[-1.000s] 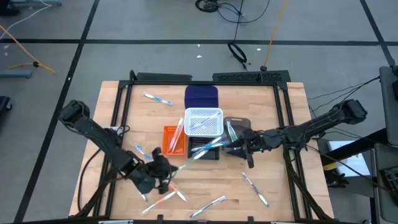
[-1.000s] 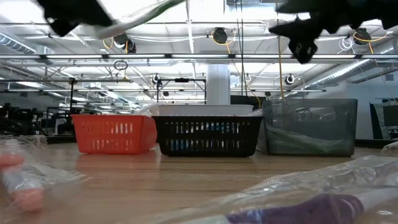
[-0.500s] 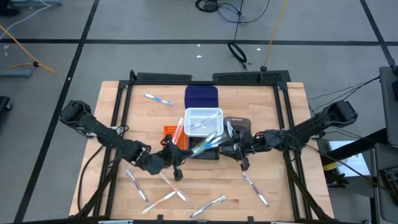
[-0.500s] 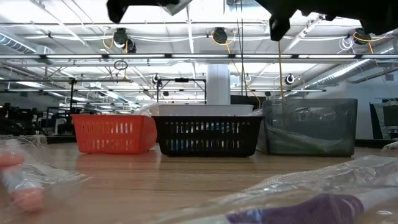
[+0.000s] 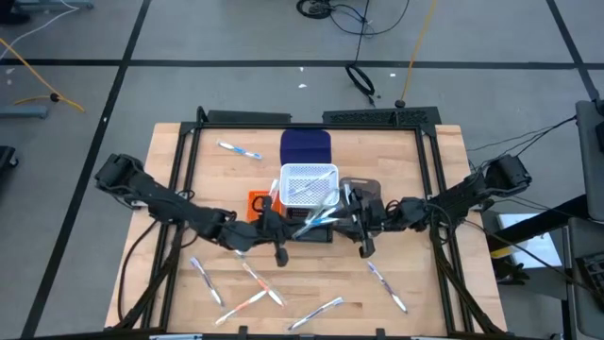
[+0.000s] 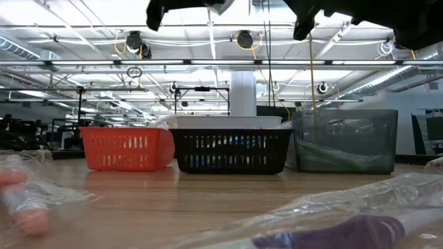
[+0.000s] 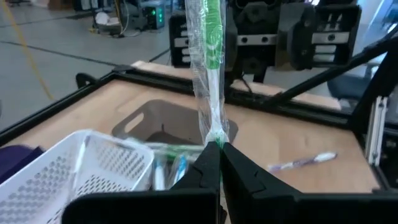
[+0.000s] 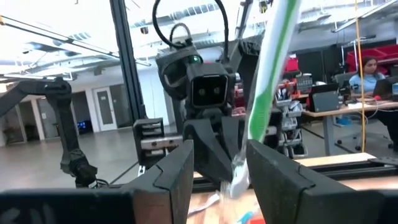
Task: Pick & Place Toothbrushes
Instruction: Put the green toothbrush into the black bin
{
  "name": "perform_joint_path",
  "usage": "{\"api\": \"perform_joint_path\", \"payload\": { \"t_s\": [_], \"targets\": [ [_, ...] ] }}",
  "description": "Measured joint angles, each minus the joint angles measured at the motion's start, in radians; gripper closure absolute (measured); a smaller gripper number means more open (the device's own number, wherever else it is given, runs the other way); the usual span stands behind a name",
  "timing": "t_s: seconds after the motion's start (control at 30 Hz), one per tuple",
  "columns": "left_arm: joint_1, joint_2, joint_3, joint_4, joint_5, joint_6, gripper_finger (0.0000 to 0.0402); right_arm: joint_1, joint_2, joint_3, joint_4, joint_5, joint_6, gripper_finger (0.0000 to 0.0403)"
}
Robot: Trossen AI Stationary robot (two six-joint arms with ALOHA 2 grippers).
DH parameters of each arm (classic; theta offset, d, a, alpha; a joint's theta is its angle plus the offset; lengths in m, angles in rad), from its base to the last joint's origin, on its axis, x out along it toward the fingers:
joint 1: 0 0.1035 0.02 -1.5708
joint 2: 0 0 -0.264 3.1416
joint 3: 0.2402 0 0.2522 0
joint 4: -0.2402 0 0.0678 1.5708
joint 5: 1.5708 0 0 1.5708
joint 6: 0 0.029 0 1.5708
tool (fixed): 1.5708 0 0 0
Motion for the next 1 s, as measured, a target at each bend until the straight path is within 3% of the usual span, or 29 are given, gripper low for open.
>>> {"api": "perform_joint_path", "payload": {
  "t_s": [0.33,0.83,1.0],
  "targets": [
    [0.041,0.112,0.000,0.165,0.073,0.011,0.0401,0.000,0.001,0.001,-0.003,0.023,-0.002,0.0264],
    [0.037,0.105,0.000,0.194,0.069,0.077,0.0401,0.010,0.001,0.001,-0.115,0.050,0.034,0.0264],
    [0.038,0.105,0.000,0.207,0.076,0.073,0.0401,0.002,0.001,0.001,-0.082,0.051,0.029,0.0264]
  ]
}}
